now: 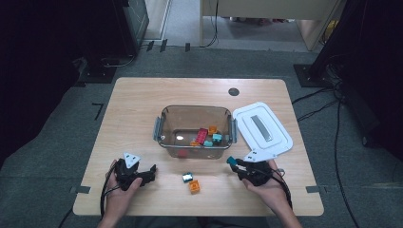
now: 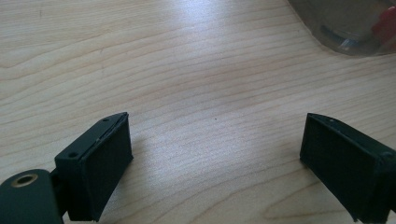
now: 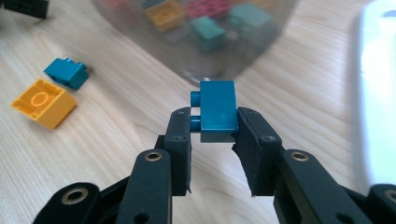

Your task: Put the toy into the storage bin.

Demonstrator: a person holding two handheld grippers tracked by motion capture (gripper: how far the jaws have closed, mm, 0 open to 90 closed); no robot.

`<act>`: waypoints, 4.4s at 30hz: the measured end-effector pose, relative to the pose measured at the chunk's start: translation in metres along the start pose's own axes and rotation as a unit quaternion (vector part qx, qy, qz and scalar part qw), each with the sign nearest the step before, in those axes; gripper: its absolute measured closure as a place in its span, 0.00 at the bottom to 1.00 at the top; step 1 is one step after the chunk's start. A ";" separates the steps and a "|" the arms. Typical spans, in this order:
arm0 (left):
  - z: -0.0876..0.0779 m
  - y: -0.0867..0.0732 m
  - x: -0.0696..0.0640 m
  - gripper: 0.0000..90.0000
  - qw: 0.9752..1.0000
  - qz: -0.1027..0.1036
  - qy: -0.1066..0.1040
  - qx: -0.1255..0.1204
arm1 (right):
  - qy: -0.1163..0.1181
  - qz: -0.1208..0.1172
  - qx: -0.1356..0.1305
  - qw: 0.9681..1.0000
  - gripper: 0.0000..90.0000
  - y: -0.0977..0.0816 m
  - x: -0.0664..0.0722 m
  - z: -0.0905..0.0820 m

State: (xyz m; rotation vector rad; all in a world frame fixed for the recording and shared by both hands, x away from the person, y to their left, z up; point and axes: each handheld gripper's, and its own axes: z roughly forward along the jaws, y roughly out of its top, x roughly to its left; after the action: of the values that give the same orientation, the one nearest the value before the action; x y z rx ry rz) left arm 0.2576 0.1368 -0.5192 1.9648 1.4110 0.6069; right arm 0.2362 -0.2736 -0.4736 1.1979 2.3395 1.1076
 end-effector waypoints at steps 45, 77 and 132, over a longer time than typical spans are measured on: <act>0.000 0.000 0.000 0.10 1.000 0.000 0.000 0.000 | 0.034 -0.030 -0.003 0.999 0.57 0.138 0.007 -0.009; 0.000 0.000 0.000 0.10 1.000 0.000 0.000 0.000 | 0.042 0.010 0.024 0.999 0.27 0.021 0.039 0.009; 0.000 0.000 0.000 0.10 1.000 0.002 -0.003 0.000 | 0.088 -0.016 0.027 0.996 0.67 -0.001 0.089 0.055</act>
State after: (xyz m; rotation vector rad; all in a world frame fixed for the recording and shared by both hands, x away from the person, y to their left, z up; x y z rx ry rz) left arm 0.2576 0.1366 -0.5192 1.9683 1.4040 0.6036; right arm 0.2114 -0.1768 -0.5034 1.1179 2.5252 1.1907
